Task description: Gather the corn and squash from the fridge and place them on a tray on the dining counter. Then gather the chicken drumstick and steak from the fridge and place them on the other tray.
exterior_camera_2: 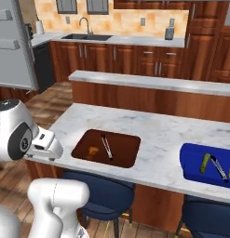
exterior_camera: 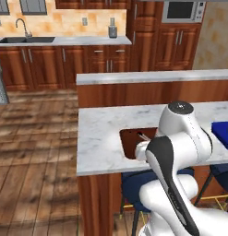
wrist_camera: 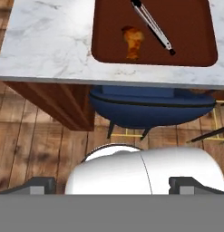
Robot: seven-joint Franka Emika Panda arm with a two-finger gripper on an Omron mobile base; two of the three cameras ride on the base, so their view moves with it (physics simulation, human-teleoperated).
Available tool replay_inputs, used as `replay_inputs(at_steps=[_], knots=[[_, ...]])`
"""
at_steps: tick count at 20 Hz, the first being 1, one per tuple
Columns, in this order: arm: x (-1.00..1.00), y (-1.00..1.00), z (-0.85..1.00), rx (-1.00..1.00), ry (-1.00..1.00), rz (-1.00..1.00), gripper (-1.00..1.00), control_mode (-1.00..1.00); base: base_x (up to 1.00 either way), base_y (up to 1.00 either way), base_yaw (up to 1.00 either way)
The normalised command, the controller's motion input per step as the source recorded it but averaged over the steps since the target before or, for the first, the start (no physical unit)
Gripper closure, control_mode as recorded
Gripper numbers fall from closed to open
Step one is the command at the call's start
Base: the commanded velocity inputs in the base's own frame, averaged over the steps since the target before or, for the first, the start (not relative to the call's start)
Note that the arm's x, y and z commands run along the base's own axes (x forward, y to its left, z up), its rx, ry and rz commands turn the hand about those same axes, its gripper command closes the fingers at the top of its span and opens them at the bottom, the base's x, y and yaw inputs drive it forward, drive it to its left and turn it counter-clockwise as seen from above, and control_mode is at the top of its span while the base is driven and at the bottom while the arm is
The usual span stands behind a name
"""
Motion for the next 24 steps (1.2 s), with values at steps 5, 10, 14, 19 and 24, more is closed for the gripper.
replay_inputs(at_steps=[5, 10, 14, 19, 24], knots=[[0.0, 0.0, 0.0, 0.0, 0.0, 0.0, -1.0, 1.0, -0.34, 1.0, 0.0], [0.0, 0.0, 0.0, 0.0, 0.0, 0.0, -1.0, 1.0, -0.18, 1.0, 0.0], [0.0, 0.0, 0.0, 0.0, 0.0, 0.0, -1.0, 1.0, 0.25, 1.0, 0.0], [0.0, 0.0, 0.0, 0.0, 0.0, 0.0, -1.0, 1.0, 0.79, 1.0, 0.0], [0.0, 0.0, 0.0, 0.0, 0.0, 0.0, -1.0, 1.0, 0.97, 1.0, 0.0]])
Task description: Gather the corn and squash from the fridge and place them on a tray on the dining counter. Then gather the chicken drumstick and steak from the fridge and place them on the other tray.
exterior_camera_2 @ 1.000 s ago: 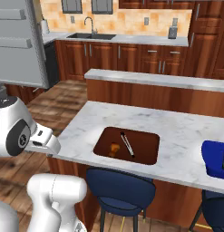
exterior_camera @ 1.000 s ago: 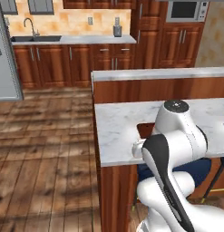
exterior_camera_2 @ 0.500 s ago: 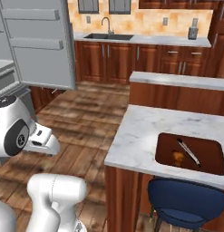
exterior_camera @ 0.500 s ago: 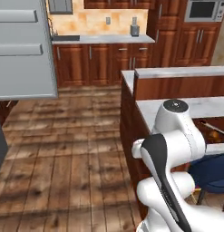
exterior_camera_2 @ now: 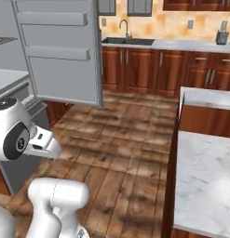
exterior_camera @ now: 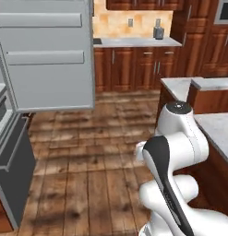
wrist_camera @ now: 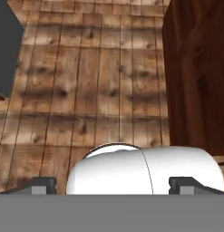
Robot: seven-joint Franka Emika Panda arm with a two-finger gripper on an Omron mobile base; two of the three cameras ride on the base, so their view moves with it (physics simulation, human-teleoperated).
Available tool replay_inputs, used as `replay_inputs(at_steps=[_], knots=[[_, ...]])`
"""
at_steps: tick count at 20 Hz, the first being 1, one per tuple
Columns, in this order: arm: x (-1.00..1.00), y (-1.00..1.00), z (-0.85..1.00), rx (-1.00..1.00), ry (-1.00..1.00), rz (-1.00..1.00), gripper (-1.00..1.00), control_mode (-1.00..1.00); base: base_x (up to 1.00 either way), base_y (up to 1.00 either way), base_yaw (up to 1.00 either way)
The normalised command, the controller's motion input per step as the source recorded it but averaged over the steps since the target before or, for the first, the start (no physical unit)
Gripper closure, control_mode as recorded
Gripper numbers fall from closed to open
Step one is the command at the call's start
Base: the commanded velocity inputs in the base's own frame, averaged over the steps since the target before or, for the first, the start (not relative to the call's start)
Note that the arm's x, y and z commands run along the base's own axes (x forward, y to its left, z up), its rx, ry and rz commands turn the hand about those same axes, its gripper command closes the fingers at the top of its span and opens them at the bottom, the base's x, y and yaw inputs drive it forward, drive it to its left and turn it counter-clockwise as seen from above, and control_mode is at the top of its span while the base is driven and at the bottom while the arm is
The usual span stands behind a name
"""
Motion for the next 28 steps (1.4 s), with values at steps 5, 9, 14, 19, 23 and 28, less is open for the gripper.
replay_inputs(at_steps=[5, 9, 14, 19, 23, 28], knots=[[0.0, 0.0, 0.0, 0.0, 0.0, 0.0, -1.0, 1.0, 1.0, 0.75, 0.17], [0.0, 0.0, 0.0, 0.0, 0.0, 0.0, -1.0, 1.0, 0.91, 0.33, 0.41], [0.0, 0.0, 0.0, 0.0, 0.0, 0.0, -1.0, 1.0, 0.79, 0.15, 0.49], [0.0, 0.0, 0.0, 0.0, 0.0, 0.0, -1.0, 1.0, 0.71, 0.11, 0.52], [0.0, 0.0, 0.0, 0.0, 0.0, 0.0, -1.0, 1.0, 0.73, 0.07, 0.53], [0.0, 0.0, 0.0, 0.0, 0.0, 0.0, -1.0, 1.0, 0.56, -0.03, 0.5]])
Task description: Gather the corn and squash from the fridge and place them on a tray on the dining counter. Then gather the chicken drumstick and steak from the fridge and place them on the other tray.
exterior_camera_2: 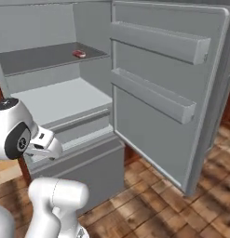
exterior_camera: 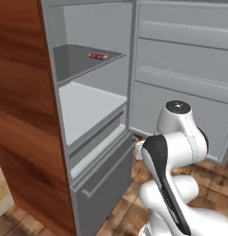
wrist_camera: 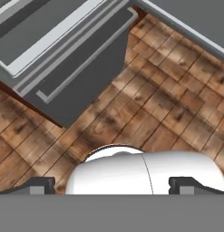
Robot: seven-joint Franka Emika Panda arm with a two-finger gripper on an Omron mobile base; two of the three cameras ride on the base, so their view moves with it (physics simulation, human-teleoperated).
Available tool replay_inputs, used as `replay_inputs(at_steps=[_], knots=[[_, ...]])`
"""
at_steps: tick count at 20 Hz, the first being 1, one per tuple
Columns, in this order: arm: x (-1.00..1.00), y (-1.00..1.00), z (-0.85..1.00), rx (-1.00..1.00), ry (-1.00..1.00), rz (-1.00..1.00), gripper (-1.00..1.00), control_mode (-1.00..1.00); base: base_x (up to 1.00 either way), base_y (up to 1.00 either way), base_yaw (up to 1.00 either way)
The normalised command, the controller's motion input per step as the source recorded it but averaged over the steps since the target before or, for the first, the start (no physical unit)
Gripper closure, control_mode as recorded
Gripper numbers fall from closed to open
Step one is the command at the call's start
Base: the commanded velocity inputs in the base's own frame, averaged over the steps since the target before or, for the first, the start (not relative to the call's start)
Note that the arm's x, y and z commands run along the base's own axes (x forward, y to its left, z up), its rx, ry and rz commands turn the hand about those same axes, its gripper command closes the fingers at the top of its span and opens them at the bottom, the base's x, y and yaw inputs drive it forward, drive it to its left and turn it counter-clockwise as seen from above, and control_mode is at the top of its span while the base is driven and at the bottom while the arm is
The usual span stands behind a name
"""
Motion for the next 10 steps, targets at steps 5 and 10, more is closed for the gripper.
replay_inputs(at_steps=[5, 10], knots=[[0.0, 0.0, 0.0, 0.0, 0.0, 0.0, -1.0, 1.0, 0.5, -0.37, 0.43], [0.0, 0.0, 0.0, 0.0, 0.0, 0.0, -1.0, 1.0, 0.43, -0.49, 0.42]])
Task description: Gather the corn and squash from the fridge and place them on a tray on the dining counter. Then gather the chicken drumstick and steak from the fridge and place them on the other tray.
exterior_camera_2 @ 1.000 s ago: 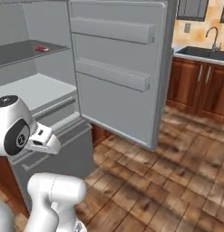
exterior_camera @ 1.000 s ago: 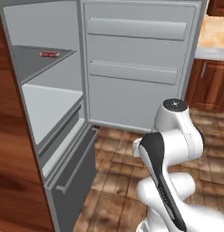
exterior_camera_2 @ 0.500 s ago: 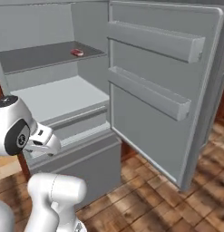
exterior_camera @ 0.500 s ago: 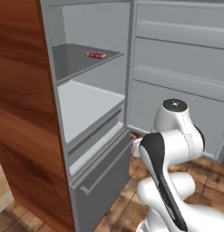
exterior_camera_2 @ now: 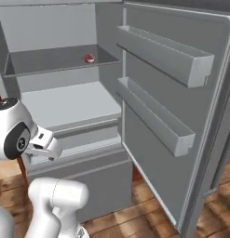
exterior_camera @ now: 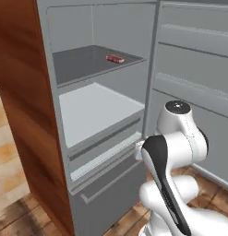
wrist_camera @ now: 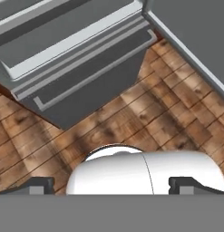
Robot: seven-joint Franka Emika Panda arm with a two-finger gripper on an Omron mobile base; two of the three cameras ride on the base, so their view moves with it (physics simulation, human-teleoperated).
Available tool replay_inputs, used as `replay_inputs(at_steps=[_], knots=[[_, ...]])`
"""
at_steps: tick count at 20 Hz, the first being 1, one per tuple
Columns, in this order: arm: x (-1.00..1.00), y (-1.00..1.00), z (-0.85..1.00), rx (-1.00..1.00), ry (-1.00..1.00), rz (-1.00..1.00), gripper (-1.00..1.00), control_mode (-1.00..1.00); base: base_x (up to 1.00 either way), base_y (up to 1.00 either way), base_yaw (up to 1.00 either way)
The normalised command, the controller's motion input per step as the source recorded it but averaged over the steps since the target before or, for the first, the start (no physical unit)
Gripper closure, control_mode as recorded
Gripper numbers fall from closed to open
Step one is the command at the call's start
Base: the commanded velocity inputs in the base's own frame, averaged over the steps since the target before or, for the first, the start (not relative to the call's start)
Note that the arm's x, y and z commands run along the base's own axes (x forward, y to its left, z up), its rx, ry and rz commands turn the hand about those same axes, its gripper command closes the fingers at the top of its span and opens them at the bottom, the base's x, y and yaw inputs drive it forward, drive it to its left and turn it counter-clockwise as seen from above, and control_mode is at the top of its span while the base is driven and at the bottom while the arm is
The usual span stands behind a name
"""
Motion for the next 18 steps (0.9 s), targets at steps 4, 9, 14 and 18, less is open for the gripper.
replay_inputs(at_steps=[4, 9, 14, 18], knots=[[0.0, 0.0, 0.0, 0.0, 0.0, 0.0, -1.0, 1.0, 0.53, -0.41, 0.43], [0.0, 0.0, 0.0, 0.0, 0.0, 0.0, -1.0, 1.0, 0.56, -0.24, 0.45], [0.0, 0.0, 0.0, 0.0, 0.0, 0.0, -1.0, 1.0, 0.59, -0.21, 0.44], [0.0, 0.0, 0.0, 0.0, 0.0, 0.0, -1.0, 1.0, 0.44, -0.31, 0.39]])
